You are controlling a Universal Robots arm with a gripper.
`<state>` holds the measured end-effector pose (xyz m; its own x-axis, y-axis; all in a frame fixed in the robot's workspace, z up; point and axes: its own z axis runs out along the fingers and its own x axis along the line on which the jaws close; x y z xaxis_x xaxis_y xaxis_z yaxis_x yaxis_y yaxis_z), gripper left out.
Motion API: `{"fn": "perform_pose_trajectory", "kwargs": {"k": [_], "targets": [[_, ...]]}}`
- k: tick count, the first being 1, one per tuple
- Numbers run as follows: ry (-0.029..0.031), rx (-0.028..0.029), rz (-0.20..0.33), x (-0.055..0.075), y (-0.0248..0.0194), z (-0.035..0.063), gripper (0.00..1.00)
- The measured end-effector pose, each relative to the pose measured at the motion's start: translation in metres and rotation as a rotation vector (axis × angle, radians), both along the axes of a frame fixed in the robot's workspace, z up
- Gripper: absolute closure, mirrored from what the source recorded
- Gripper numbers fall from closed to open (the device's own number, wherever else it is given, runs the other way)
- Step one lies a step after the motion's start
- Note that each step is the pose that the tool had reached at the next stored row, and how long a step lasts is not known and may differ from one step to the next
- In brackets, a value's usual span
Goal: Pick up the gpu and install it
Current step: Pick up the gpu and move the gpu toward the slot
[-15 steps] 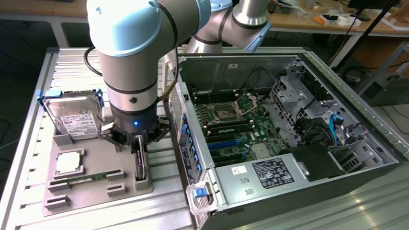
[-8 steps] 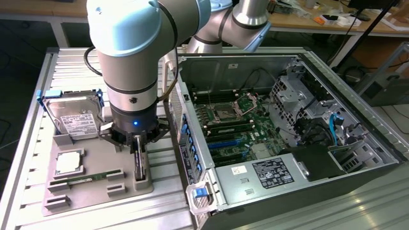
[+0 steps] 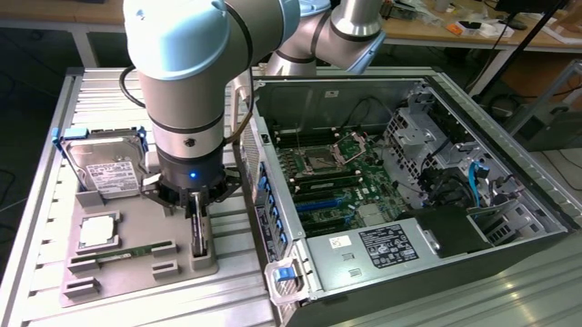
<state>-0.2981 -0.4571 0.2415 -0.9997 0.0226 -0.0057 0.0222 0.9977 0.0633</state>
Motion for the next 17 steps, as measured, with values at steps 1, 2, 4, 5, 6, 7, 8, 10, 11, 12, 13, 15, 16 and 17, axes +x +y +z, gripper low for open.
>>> {"fn": "perform_pose_trajectory", "kwargs": {"k": [1, 2, 4, 5, 6, 7, 8, 10, 11, 12, 13, 15, 16, 17], "targets": [[-0.0001, 0.0000, 0.000, 0.0000, 0.0000, 0.0001, 0.73], [-0.0001, 0.0000, 0.000, 0.0000, 0.0000, 0.0003, 0.73], [0.0000, 0.0000, 0.000, 0.0000, 0.0000, 0.0009, 0.73], [0.0000, 0.0000, 0.000, 0.0000, 0.0000, 0.0011, 0.73], [0.0001, 0.0000, 0.000, 0.0000, 0.0000, 0.0015, 0.73], [0.0000, 0.0000, 0.000, 0.0000, 0.0000, 0.0017, 0.73], [0.0000, 0.0000, 0.000, 0.0000, 0.0000, 0.0021, 0.73], [0.0001, -0.0001, 0.000, 0.0000, 0.0000, 0.0034, 0.73], [0.0001, 0.0000, 0.000, 0.0000, 0.0000, 0.0040, 0.73], [0.0000, 0.0000, 0.000, 0.0000, 0.0000, 0.0046, 0.73], [0.0000, -0.0001, 0.000, 0.0000, 0.0000, 0.0054, 0.73], [0.0000, 0.0000, 0.000, 0.0000, 0.0000, 0.0069, 0.73], [0.0000, 0.0000, 0.000, 0.0000, 0.0000, 0.0076, 0.73], [0.0000, 0.0000, 0.000, 0.0000, 0.0000, 0.0082, 0.73]]}}
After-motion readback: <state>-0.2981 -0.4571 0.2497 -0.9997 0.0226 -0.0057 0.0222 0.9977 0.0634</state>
